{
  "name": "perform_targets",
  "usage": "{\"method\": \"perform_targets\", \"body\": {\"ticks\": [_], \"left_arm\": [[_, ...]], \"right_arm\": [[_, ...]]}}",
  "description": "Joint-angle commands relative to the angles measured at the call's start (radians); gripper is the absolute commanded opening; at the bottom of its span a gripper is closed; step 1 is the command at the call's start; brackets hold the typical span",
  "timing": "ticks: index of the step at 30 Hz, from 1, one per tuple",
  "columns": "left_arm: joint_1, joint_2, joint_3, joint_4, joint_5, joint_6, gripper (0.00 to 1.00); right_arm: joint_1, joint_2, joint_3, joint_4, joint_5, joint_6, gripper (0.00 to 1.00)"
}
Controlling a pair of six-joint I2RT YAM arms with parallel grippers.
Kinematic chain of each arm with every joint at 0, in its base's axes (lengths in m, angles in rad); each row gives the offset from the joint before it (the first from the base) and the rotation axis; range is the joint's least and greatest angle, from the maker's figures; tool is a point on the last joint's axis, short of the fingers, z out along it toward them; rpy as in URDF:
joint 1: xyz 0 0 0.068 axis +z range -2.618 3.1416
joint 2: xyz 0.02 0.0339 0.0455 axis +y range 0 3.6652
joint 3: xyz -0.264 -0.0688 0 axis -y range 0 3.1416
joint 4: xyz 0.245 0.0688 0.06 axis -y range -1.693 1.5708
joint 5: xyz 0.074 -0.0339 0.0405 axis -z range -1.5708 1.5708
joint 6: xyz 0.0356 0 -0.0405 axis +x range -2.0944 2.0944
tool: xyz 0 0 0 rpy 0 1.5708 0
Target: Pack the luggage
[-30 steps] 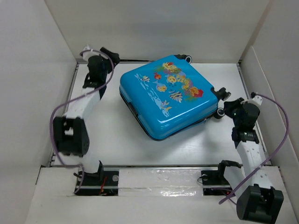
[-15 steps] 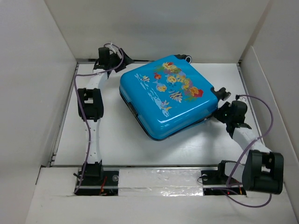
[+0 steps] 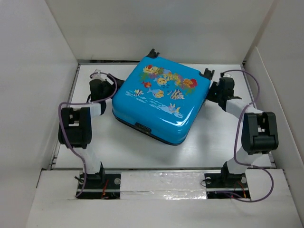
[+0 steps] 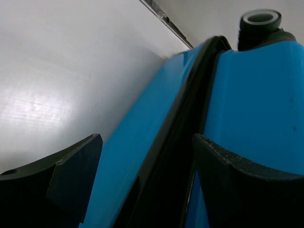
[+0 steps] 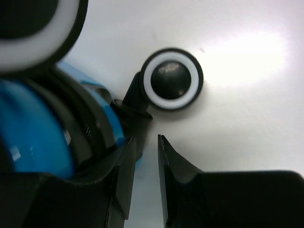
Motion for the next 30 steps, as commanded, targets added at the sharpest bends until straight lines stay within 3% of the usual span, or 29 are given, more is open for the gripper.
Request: {"method": "perform_targets", "body": {"ticks": [1, 5, 9, 12, 14, 15, 16, 18, 19, 20, 21, 22, 24, 30], "left_arm": [[-0.095, -0.167, -0.203, 0.201, 0.017, -0.03, 0.75], [-0.066, -0.343, -0.271, 0.079, -0.141, -0.001, 0.76], [-0.014, -0.491, -0.207, -0.042, -0.251, 0.002, 0.78], [-0.029, -0.606, -0.098, -0.127, -0.348, 0.022, 0.8], [-0.113, -0.679, -0.02, -0.187, -0.429, 0.085, 0.77], [-0.154, -0.697, -0.001, -0.204, -0.466, 0.114, 0.74], [-0.199, -0.715, 0.006, -0.21, -0.476, 0.138, 0.6], [-0.343, -0.753, -0.03, -0.207, -0.463, 0.174, 0.36], [-0.4, -0.763, -0.093, -0.184, -0.466, 0.174, 0.19], [-0.458, -0.764, -0.124, -0.163, -0.457, 0.182, 0.13], [-0.58, -0.763, -0.151, -0.144, -0.45, 0.232, 0.09], [-0.648, -0.763, -0.171, -0.146, -0.482, 0.251, 0.01], [-0.839, -0.776, -0.201, -0.161, -0.511, 0.322, 0.0], [-1.237, -0.858, -0.227, -0.263, -0.675, 0.444, 0.0]], "right_arm": [[0.14, 0.035, 0.163, 0.125, -0.228, 0.018, 0.32], [0.14, 0.089, 0.255, 0.09, -0.259, 0.039, 0.33], [0.12, 0.068, 0.242, 0.096, -0.259, 0.058, 0.35], [0.064, -0.003, 0.179, 0.119, -0.281, 0.075, 0.44], [0.035, -0.052, 0.133, 0.111, -0.283, 0.078, 0.52], [0.012, -0.119, 0.048, 0.128, -0.277, 0.088, 0.54], [-0.001, -0.155, 0.0, 0.171, -0.275, 0.096, 0.6], [-0.022, -0.259, -0.132, 0.186, -0.272, 0.113, 0.6], [-0.022, -0.294, -0.178, 0.212, -0.274, 0.116, 0.59], [-0.022, -0.331, -0.22, 0.222, -0.275, 0.121, 0.51], [-0.022, -0.369, -0.258, 0.226, -0.278, 0.136, 0.38], [-0.01, -0.45, -0.341, 0.24, -0.297, 0.137, 0.13], [0.001, -0.538, -0.41, 0.225, -0.317, 0.122, 0.0], [0.092, -0.862, -0.596, 0.07, -0.348, 0.107, 0.0]]}}
